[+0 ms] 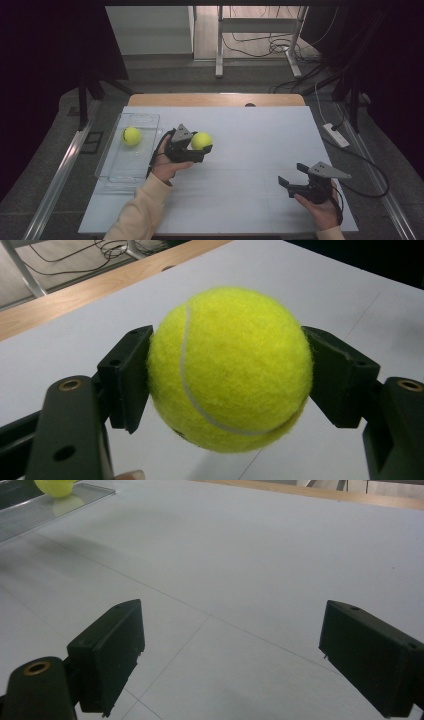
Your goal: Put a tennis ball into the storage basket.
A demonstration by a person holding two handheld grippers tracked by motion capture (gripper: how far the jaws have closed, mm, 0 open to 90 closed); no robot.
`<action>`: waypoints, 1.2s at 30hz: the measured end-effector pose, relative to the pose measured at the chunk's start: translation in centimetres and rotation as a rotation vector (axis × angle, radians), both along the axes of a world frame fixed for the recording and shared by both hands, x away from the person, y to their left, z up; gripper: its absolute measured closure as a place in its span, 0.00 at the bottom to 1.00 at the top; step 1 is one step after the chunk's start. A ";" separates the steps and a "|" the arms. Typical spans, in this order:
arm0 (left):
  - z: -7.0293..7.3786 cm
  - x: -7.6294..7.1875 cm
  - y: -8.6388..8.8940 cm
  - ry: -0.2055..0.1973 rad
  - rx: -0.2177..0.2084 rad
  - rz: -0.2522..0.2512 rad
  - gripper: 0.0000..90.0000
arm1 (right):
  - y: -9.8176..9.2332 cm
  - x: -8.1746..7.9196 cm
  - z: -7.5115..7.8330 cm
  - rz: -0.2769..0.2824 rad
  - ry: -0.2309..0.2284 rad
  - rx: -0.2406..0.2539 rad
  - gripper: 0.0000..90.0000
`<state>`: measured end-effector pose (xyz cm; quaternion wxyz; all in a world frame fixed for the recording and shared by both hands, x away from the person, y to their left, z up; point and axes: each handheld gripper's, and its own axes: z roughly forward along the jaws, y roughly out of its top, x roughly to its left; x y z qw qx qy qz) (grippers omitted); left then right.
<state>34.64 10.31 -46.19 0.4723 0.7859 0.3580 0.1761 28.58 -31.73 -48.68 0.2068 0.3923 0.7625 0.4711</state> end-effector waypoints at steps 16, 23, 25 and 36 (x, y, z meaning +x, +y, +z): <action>0.6 -0.1 2.0 -0.009 -0.017 0.067 0.30 | -0.1 0.0 0.0 0.000 -0.001 -0.003 0.12; 1.0 -0.2 2.9 -0.016 -0.020 0.098 0.30 | -0.2 -0.1 0.0 -0.003 -0.003 -0.002 0.12; 1.1 -0.2 3.1 -0.016 -0.016 0.109 0.30 | -0.2 -0.1 0.0 -0.001 -0.005 -0.004 0.12; 1.4 -0.3 4.2 -0.027 -0.020 0.136 0.30 | -0.2 -0.1 0.0 -0.001 -0.003 -0.005 0.12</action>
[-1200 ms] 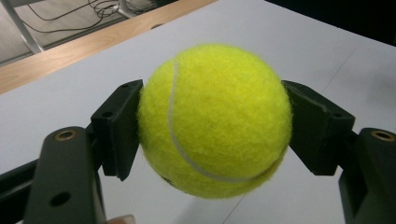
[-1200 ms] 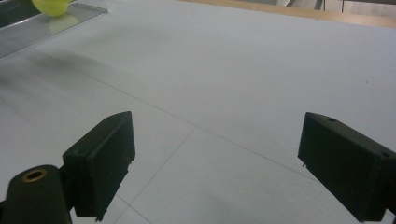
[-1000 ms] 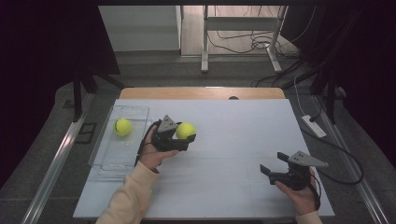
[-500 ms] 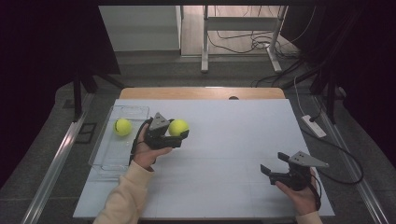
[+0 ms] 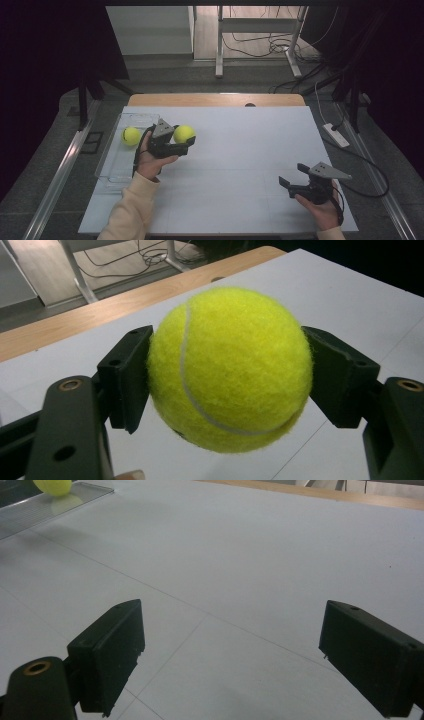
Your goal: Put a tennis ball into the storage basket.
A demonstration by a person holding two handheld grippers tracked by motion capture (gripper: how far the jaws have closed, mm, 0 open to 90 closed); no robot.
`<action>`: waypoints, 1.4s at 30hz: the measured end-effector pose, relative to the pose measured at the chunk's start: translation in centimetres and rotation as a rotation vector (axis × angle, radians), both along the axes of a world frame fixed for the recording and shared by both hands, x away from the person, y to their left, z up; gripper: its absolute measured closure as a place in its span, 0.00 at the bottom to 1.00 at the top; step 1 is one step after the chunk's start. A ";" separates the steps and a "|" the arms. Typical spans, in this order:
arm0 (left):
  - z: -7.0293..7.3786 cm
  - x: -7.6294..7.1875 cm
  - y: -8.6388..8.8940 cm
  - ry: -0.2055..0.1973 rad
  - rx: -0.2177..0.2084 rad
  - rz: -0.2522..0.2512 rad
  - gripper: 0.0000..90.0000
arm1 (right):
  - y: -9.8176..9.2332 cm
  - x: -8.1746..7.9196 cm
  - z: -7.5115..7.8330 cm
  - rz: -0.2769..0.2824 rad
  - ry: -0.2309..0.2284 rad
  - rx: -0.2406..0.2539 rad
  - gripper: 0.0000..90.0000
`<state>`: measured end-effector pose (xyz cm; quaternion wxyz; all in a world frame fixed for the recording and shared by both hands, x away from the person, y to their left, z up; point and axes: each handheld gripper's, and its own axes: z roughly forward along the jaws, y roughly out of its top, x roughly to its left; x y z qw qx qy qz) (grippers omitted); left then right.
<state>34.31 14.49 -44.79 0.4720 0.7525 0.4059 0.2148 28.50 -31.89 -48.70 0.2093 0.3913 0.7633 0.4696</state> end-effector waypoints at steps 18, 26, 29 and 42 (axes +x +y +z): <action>0.4 0.1 2.0 0.000 0.004 0.080 0.30 | 0.0 0.0 0.0 -0.003 -0.002 0.000 0.12; 0.5 0.0 2.6 -0.011 0.006 0.104 0.30 | 0.2 0.0 0.0 0.003 -0.001 -0.003 0.12; 0.6 0.0 3.0 -0.015 0.005 0.110 0.30 | 0.2 0.0 0.0 0.002 0.000 -0.002 0.12; 1.0 -0.3 5.0 -0.026 -0.009 0.168 0.30 | 0.1 0.0 0.0 0.002 -0.002 -0.007 0.12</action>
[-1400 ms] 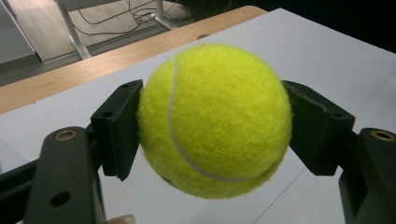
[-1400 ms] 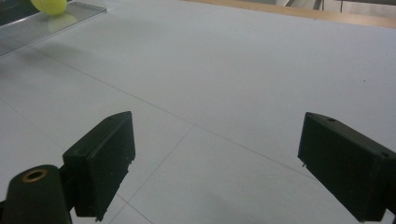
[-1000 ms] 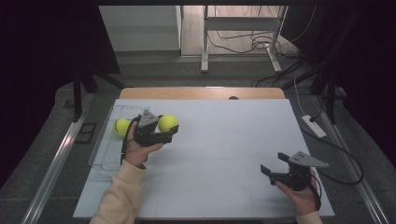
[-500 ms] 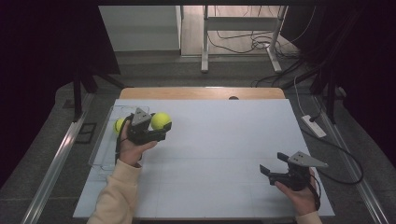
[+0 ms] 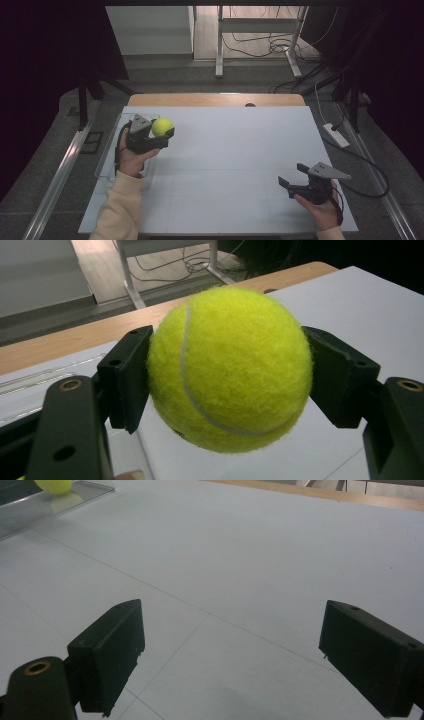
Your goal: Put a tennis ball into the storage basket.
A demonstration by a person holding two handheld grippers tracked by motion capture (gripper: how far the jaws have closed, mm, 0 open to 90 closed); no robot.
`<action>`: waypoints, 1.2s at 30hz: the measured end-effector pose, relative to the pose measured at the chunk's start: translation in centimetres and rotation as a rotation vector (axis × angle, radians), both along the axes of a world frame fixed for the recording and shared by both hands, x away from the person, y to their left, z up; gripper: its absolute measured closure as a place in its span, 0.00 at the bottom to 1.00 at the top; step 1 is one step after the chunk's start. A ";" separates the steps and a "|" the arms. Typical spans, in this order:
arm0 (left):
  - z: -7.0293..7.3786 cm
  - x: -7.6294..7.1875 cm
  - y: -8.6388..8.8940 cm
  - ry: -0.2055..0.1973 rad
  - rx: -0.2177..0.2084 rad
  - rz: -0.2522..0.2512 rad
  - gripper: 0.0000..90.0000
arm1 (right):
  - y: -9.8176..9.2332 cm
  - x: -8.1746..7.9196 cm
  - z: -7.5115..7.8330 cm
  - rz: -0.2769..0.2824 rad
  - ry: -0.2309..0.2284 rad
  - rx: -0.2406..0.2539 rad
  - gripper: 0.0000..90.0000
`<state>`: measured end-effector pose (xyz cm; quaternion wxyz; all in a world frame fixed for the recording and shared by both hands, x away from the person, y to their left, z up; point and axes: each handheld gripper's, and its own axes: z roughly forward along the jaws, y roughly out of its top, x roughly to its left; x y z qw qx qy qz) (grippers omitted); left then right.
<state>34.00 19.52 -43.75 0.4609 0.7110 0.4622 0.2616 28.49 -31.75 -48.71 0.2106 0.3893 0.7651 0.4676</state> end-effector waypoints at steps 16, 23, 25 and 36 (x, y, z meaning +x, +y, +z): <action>0.2 -0.3 2.0 -0.001 0.010 0.054 0.30 | -0.1 0.0 0.0 -0.005 -0.003 -0.001 0.12; 0.0 -0.4 2.5 0.010 0.028 0.073 0.30 | -0.1 0.0 0.0 -0.004 -0.001 -0.003 0.12; -0.1 -0.5 2.7 0.012 0.031 0.080 0.30 | 0.0 0.1 0.0 -0.003 -0.001 -0.004 0.12; -0.1 -0.6 4.1 0.031 0.029 0.126 0.30 | 0.0 0.1 0.0 0.001 -0.001 -0.001 0.12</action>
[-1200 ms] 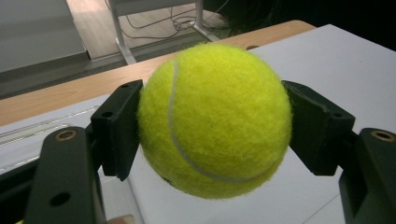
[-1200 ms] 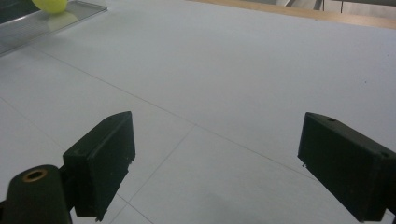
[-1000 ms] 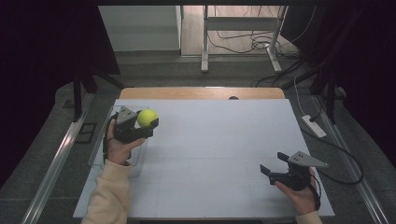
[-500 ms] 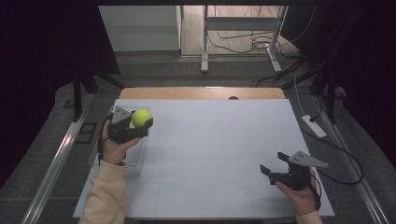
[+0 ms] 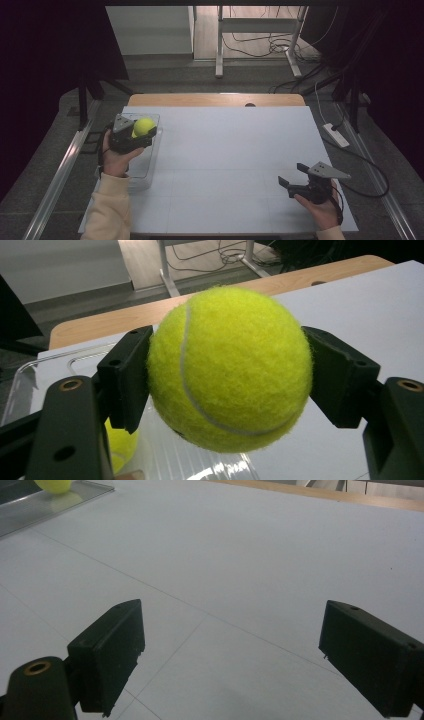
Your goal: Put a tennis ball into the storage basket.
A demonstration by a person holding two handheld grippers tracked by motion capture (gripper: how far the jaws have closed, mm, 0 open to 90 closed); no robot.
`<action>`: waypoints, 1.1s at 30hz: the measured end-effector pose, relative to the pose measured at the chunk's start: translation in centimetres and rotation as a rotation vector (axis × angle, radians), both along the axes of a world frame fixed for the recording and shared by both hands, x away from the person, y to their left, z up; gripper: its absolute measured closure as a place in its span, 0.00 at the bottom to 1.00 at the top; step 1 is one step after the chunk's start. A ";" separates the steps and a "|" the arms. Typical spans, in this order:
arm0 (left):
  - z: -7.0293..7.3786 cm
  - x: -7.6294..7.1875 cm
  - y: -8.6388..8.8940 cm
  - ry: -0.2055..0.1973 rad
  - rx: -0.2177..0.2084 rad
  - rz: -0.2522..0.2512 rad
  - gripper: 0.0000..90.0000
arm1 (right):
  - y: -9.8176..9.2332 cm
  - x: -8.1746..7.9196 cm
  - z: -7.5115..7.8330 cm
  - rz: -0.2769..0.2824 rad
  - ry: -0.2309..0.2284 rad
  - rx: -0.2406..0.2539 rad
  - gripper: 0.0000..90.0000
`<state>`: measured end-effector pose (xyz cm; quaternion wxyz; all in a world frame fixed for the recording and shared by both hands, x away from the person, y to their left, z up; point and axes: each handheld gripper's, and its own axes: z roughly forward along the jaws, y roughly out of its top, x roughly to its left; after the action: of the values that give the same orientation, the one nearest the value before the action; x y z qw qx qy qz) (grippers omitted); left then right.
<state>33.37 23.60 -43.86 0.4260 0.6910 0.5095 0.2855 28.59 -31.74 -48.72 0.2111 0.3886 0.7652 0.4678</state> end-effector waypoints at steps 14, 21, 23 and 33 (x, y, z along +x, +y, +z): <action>-0.3 -0.1 1.7 0.025 0.006 0.039 0.30 | 0.2 0.0 0.0 0.007 0.000 -0.002 0.12; -0.1 -0.3 3.0 0.030 0.001 0.074 0.30 | 0.2 0.0 0.0 0.005 -0.001 -0.004 0.12; -0.2 -0.4 3.4 0.037 0.003 0.083 0.30 | 0.2 0.0 0.0 0.006 0.000 -0.002 0.12; -0.8 -0.3 5.0 0.078 0.013 0.129 0.30 | 0.2 0.0 0.0 0.007 0.001 -0.003 0.12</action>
<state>33.09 28.56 -44.64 0.3820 0.6701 0.5672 0.2887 28.58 -31.51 -48.70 0.2098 0.3859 0.7672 0.4674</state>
